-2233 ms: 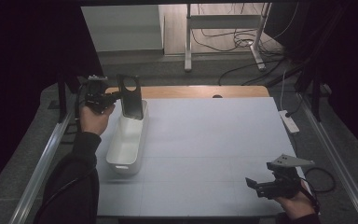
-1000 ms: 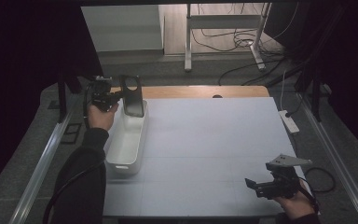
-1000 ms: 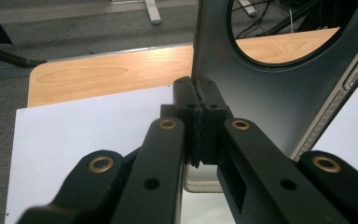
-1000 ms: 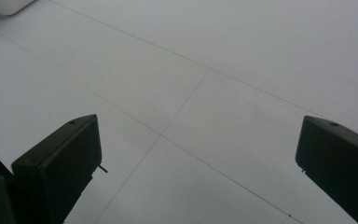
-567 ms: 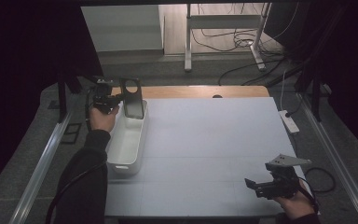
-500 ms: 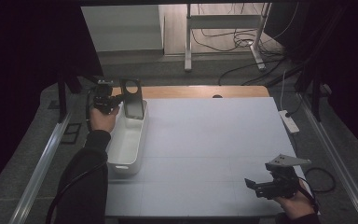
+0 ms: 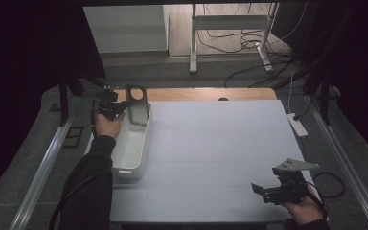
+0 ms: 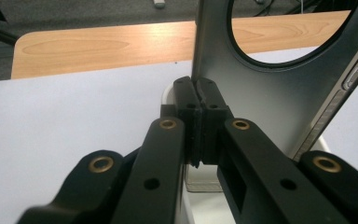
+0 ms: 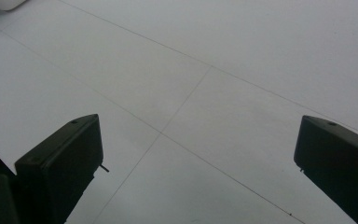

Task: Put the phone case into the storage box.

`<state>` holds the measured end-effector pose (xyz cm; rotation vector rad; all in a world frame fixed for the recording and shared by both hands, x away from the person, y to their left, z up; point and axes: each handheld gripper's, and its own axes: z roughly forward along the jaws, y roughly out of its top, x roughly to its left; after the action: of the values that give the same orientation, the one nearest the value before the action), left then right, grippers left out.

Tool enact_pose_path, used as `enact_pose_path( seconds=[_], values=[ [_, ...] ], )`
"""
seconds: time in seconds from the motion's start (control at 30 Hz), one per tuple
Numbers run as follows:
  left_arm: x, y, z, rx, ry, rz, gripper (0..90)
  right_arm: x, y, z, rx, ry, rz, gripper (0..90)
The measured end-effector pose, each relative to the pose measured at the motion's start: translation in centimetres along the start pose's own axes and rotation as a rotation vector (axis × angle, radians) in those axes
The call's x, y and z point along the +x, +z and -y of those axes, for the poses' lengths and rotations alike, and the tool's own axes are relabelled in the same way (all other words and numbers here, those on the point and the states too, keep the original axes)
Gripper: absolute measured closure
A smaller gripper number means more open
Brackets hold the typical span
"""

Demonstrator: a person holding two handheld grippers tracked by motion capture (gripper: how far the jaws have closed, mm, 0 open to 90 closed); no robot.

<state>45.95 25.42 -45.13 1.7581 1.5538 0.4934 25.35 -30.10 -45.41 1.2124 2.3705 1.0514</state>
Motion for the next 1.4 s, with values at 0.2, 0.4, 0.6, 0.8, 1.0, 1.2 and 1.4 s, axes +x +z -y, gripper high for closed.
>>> enact_pose_path(
  seconds=[0.2, 0.4, 0.6, 0.8, 1.0, 1.2, 1.4],
  values=[
    [0.12, 0.31, 0.29, 0.010, -0.008, 0.003, 88.9, 0.01, 0.01, 0.00, 0.001, 0.000, 0.001, 1.7],
    [0.12, 0.46, 0.30, 0.021, -0.005, 0.009, 88.4, 0.02, 0.03, -0.01, 0.003, -0.001, 0.001, 1.8],
    [0.04, 0.45, 0.18, 0.031, 0.026, 0.003, 84.7, 0.01, 0.01, -0.01, 0.004, -0.004, 0.000, 1.8],
    [0.05, 0.51, 0.21, 0.037, 0.026, 0.006, 84.0, 0.02, 0.05, -0.01, 0.003, -0.004, 0.000, 1.8],
    [0.15, 0.32, 0.13, 0.026, 0.033, 0.001, 81.2, 0.02, 0.02, -0.01, 0.004, -0.004, 0.000, 1.8],
    [0.38, -0.13, -0.02, 0.025, 0.042, 0.001, 77.2, 0.02, 0.03, -0.02, 0.005, -0.005, 0.000, 1.8],
    [0.41, -0.17, 0.07, 0.030, 0.045, 0.002, 68.9, 0.02, 0.03, -0.02, 0.005, -0.006, 0.001, 1.8]
  ],
)
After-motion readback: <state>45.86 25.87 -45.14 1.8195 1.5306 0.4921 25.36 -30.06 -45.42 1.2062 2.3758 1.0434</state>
